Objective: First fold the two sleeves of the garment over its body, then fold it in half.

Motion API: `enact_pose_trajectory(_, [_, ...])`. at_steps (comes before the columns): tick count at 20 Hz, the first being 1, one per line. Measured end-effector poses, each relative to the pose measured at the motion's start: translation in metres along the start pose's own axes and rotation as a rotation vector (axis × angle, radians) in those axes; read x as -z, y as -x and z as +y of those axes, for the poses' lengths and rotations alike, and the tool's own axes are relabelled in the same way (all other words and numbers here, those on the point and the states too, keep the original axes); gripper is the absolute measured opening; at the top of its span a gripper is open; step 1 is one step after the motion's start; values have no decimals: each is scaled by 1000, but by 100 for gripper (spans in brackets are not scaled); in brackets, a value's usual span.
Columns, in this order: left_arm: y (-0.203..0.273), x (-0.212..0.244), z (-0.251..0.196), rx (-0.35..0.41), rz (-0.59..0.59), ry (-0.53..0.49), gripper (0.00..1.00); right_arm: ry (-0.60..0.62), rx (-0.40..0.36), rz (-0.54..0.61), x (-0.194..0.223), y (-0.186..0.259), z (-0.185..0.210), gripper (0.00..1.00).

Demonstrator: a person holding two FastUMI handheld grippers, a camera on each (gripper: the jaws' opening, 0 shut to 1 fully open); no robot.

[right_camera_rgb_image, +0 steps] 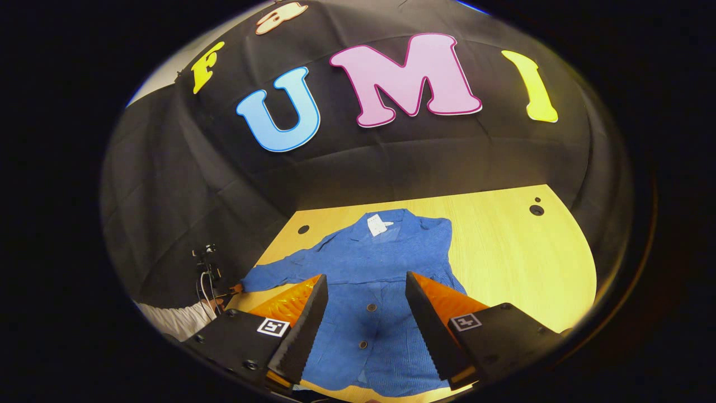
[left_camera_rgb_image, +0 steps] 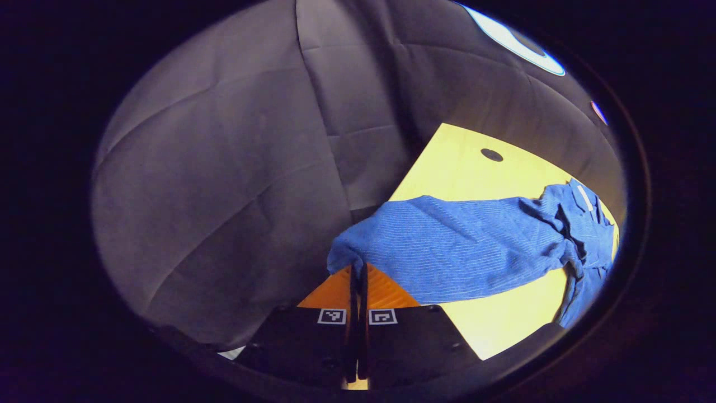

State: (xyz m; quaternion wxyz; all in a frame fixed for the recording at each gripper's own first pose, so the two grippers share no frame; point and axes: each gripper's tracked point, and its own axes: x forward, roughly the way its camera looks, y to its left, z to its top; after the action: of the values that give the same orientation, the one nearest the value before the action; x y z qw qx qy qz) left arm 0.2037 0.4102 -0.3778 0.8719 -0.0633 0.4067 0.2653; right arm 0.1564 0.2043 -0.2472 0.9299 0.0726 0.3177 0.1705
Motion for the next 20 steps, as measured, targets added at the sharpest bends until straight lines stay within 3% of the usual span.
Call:
enact_pose_trajectory(5, [21,-35,-20,30,-95,-81,0,-25,18,-3,1,7,-17,75])
enact_pose_trajectory(9, [40,-65,-68,102,-177,-138,0,-64,19,-3,3,10,-28,75])
enact_pose_trajectory(13, [79,-95,-132,206,-249,-186,0,-78,21,-10,1,16,-40,75])
enact_pose_trajectory(14, [89,-102,-152,237,-269,-202,0,-80,24,-13,1,18,-44,89])
enact_pose_trajectory(20, [157,-124,-286,442,-351,-281,0,-121,67,-34,1,42,-83,89])
